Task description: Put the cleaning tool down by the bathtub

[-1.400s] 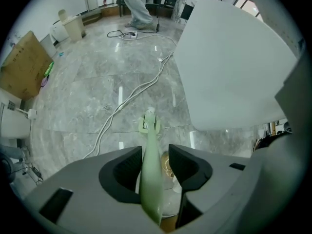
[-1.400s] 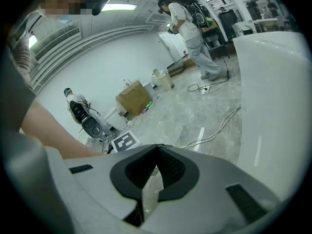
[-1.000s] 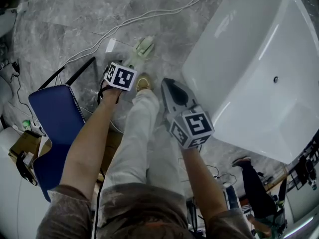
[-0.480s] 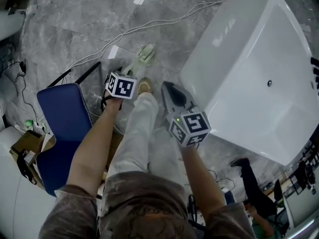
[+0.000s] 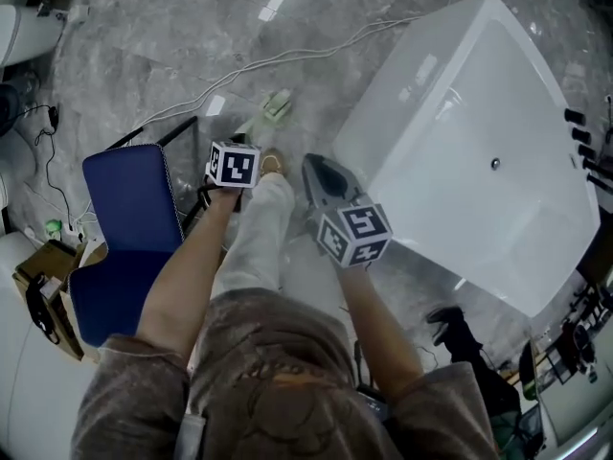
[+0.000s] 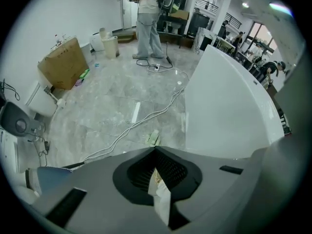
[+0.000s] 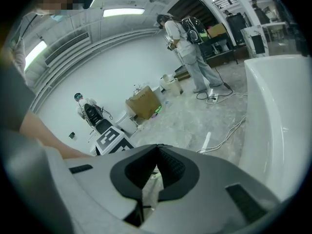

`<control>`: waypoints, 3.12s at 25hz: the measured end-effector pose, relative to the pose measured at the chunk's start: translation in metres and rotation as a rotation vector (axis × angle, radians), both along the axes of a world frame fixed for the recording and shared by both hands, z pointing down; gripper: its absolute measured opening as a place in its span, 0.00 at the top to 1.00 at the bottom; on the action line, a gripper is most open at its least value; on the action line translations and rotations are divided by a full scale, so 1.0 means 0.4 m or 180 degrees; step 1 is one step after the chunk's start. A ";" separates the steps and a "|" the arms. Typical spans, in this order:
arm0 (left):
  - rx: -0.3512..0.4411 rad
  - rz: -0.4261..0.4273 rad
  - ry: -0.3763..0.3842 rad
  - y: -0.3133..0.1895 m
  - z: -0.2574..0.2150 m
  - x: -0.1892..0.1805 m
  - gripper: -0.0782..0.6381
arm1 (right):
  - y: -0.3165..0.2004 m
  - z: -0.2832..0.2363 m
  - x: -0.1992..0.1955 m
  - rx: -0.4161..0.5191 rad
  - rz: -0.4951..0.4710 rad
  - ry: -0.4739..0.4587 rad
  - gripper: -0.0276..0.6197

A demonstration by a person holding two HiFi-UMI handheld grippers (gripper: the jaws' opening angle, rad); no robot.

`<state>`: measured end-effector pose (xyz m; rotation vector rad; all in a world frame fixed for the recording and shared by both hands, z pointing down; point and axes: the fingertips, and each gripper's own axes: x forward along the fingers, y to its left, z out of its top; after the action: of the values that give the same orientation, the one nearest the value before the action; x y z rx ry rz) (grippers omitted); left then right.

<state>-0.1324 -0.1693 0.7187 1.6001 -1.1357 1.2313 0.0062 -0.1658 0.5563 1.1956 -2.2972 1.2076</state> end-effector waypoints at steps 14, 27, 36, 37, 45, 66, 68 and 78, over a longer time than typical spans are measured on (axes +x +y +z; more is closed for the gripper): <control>0.0285 -0.0108 0.0276 0.128 -0.447 0.064 0.88 | 0.138 -0.265 0.034 0.0107 -0.0212 -0.0172 0.96; 0.0875 0.0255 0.0807 0.278 -0.806 0.180 0.88 | 0.298 -0.511 0.057 0.0441 -0.0507 -0.0255 0.96; 0.1284 0.0459 0.1140 0.375 -0.972 0.229 0.88 | 0.399 -0.665 0.096 0.0945 -0.0672 -0.0164 0.96; 0.1352 0.0478 0.1167 0.384 -0.992 0.230 0.88 | 0.411 -0.681 0.099 0.0993 -0.0686 -0.0147 0.96; 0.1934 0.0700 0.1484 0.452 -1.133 0.244 0.88 | 0.479 -0.799 0.118 0.1316 -0.0593 -0.0236 0.96; 0.2606 0.0643 0.1728 0.473 -1.309 0.226 0.88 | 0.519 -0.931 0.139 0.1736 -0.0535 -0.0294 0.96; 0.2625 0.0626 0.1747 0.474 -1.309 0.227 0.88 | 0.516 -0.926 0.143 0.1711 -0.0532 -0.0297 0.96; 0.2867 0.0562 0.1894 0.473 -1.323 0.220 0.88 | 0.502 -0.910 0.131 0.1678 -0.0544 -0.0356 0.96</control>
<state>-0.0444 0.0200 0.1893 2.5393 -1.2176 0.2238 0.0588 0.0348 0.1924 1.0687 -2.8415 0.6382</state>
